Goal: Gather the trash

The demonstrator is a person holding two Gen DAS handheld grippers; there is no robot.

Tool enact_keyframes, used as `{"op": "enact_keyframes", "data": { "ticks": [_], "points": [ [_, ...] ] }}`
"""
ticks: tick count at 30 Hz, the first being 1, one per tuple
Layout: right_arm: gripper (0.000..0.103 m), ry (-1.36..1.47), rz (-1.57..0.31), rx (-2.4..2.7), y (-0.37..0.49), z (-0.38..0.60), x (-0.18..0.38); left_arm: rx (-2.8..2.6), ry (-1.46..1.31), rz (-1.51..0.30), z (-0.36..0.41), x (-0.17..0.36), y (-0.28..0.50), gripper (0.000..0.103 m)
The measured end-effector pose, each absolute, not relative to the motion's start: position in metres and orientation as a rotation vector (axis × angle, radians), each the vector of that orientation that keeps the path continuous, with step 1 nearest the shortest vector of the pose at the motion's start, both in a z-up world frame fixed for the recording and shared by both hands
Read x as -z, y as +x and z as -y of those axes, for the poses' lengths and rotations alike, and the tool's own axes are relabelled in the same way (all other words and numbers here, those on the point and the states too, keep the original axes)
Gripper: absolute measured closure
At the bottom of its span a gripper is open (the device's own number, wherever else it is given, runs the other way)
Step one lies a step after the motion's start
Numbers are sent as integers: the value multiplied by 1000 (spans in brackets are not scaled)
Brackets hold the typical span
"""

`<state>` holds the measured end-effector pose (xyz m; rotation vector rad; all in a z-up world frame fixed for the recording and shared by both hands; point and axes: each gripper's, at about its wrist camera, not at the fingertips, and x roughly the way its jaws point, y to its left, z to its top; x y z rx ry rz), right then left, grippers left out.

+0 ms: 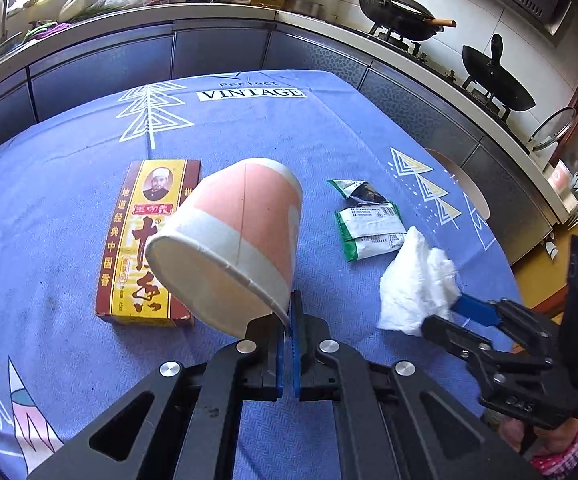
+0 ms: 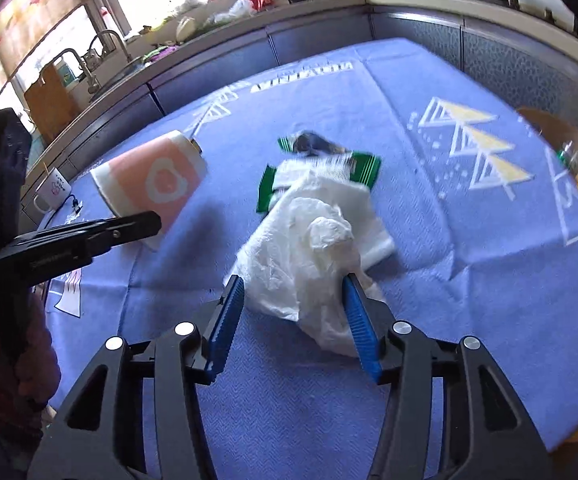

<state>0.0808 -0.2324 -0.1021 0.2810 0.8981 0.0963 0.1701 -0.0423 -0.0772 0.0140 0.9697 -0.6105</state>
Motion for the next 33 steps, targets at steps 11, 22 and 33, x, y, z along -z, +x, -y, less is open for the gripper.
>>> {"op": "enact_keyframes", "data": {
  "ticks": [11, 22, 33],
  "points": [
    [55, 133, -913, -334, 66, 185, 95, 632, -27, -995, 19, 96, 148, 96],
    [35, 319, -766, -140, 66, 252, 60, 619, -88, -946, 0, 80, 141, 50],
    [34, 311, -832, -133, 96, 229, 94, 621, -184, -1006, -3, 87, 157, 64]
  ]
}}
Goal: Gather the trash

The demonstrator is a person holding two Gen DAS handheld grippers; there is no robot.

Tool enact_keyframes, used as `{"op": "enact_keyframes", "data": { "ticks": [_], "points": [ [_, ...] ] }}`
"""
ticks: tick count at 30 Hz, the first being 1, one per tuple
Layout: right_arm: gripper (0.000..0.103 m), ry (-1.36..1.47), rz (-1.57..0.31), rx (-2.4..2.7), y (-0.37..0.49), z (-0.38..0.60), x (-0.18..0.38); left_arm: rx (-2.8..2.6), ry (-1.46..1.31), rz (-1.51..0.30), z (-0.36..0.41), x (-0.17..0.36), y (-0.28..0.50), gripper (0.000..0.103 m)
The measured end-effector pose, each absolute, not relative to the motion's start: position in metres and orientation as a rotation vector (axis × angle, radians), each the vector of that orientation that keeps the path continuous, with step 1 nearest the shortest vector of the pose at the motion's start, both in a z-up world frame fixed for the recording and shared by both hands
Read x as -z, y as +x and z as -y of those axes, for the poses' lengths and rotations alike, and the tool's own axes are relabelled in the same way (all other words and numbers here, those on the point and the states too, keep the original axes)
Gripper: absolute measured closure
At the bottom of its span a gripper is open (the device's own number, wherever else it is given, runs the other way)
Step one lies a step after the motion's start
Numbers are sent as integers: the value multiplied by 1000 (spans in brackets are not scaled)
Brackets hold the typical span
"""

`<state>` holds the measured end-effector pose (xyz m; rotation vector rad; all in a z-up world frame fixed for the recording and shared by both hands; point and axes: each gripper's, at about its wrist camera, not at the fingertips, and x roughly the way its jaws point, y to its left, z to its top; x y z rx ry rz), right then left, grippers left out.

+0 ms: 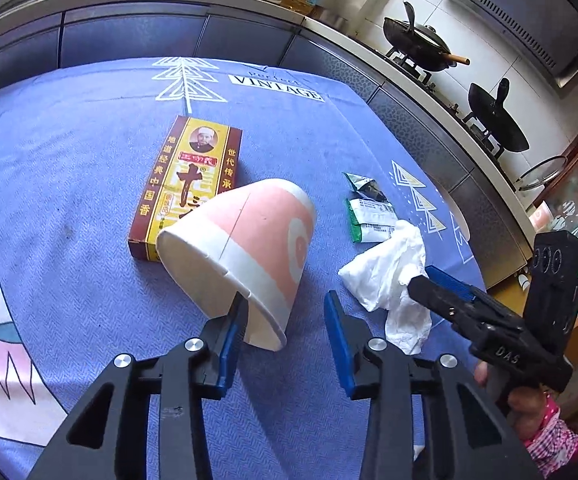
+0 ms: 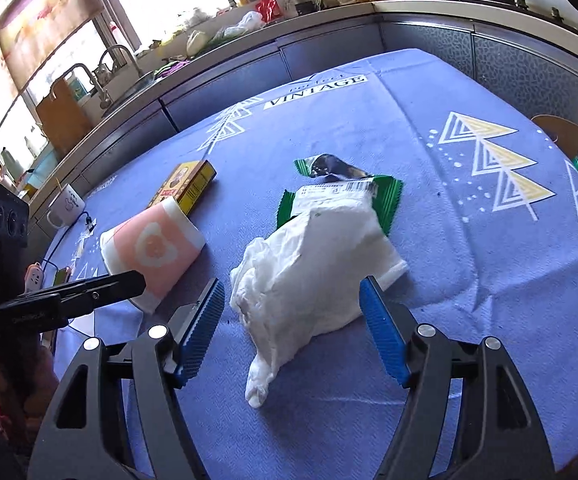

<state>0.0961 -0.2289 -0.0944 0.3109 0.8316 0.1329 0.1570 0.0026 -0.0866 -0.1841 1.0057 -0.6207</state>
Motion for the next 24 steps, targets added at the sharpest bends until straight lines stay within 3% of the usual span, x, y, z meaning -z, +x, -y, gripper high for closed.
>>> {"op": "enact_keyframes", "data": {
  "ticks": [5, 7, 9, 11, 24],
  "points": [
    [35, 318, -836, -112, 102, 227, 100, 627, -201, -1013, 2, 84, 161, 66],
    [43, 307, -841, -105, 103, 226, 104, 620, -197, -1012, 6, 83, 163, 73],
    [83, 305, -878, -122, 104, 224, 111, 623, -188, -1029, 11, 86, 164, 96],
    [92, 285, -875, -133, 99, 222, 111, 632, -187, -1047, 15, 90, 163, 100],
    [94, 238, -794, -181, 49, 227, 91, 695, -77, -1042, 58, 81, 137, 100]
  ]
}}
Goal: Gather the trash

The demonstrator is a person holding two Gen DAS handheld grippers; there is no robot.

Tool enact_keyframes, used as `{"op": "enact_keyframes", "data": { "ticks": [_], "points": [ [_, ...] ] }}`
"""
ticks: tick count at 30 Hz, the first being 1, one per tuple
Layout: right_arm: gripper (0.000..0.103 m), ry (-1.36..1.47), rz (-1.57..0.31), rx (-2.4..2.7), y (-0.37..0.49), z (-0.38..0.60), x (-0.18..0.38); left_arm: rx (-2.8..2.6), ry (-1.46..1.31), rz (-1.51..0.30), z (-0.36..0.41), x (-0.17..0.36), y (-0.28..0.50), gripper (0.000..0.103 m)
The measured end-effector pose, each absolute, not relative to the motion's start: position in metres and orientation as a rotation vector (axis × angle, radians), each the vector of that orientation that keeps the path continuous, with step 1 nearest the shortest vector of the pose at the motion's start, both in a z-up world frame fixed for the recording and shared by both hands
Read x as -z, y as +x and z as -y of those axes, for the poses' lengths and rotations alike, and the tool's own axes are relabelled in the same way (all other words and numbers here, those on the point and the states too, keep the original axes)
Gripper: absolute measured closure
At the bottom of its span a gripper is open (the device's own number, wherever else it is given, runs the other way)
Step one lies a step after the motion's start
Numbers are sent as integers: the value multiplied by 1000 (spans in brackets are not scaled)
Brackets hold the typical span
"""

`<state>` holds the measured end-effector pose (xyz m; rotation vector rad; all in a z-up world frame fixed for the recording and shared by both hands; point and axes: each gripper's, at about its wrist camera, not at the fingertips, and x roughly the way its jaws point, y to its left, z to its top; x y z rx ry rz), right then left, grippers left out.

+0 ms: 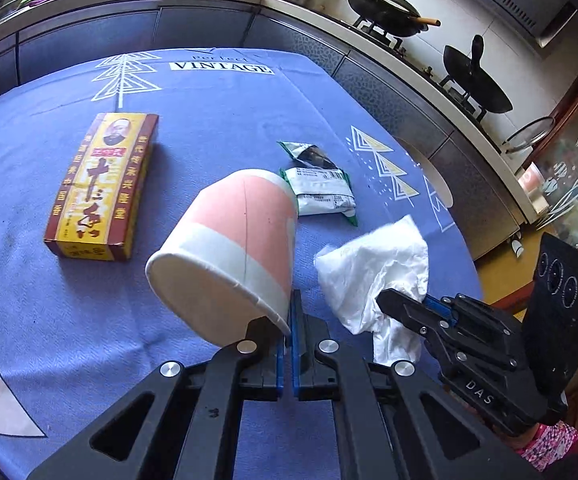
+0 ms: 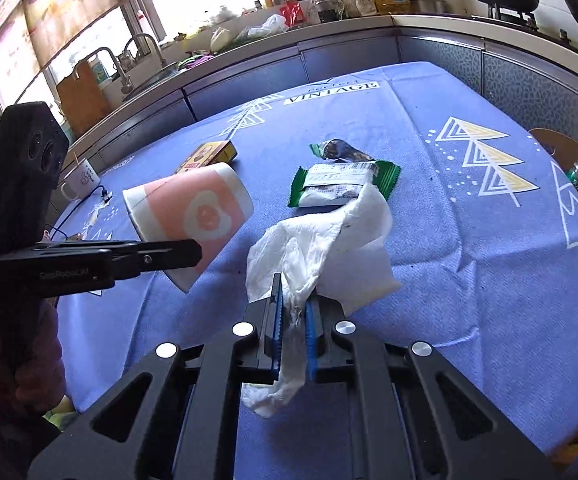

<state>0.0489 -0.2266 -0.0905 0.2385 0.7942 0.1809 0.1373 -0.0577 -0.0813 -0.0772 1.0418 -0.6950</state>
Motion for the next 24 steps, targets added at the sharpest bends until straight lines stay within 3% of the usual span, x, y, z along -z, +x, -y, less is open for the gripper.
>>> {"op": "enact_keyframes", "data": {
  "ticks": [24],
  "points": [
    [94, 369, -691, -47, 19, 310, 78, 768, 109, -1020, 148, 66, 128, 100]
  ]
}}
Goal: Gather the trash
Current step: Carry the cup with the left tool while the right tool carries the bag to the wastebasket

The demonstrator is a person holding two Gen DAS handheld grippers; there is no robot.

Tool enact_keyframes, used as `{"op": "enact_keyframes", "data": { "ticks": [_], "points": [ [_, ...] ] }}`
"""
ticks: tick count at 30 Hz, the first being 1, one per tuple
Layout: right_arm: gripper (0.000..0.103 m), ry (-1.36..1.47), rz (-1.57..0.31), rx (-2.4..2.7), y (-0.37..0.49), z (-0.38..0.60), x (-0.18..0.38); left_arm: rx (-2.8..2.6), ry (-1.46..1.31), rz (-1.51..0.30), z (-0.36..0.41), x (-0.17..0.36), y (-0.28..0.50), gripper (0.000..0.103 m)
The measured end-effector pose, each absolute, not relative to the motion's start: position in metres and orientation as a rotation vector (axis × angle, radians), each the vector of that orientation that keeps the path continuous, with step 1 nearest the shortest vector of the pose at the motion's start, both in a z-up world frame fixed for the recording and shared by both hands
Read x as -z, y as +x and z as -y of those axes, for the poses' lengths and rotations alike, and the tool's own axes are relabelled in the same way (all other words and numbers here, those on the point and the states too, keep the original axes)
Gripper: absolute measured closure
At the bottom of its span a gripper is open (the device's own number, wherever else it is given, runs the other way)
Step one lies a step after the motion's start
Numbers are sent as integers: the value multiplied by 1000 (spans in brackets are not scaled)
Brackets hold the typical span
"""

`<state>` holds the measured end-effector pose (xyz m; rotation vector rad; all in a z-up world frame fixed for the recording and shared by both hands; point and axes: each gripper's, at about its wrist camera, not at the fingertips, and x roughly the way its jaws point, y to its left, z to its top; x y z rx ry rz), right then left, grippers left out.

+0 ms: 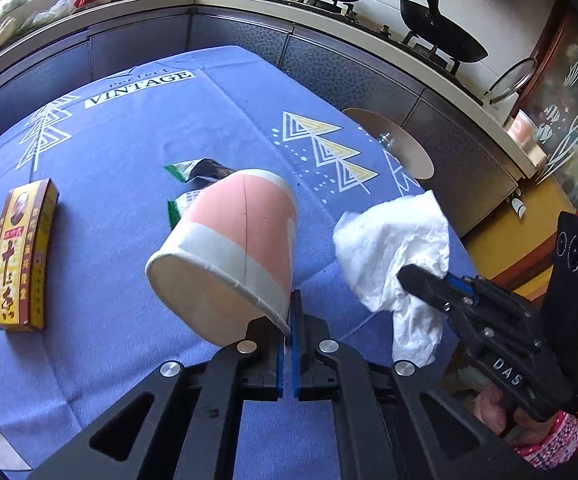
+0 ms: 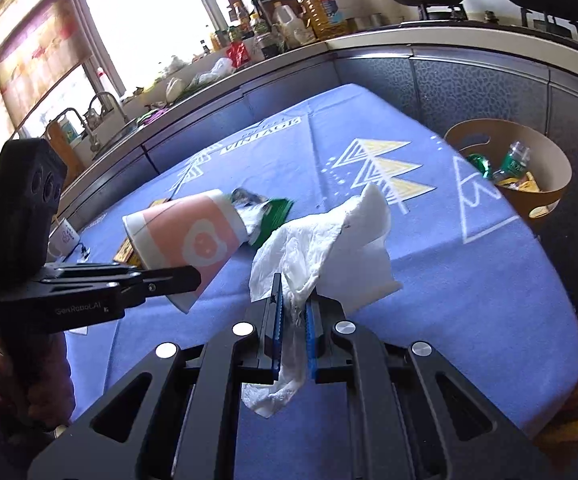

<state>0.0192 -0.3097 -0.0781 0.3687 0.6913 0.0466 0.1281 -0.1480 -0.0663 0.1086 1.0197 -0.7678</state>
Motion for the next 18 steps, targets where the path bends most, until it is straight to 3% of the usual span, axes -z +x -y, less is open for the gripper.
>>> {"op": "enact_keyframes", "data": {
  "ticks": [18],
  "points": [
    [94, 419, -708, 8, 20, 336, 90, 808, 155, -1051, 179, 73, 130, 100]
  ]
}}
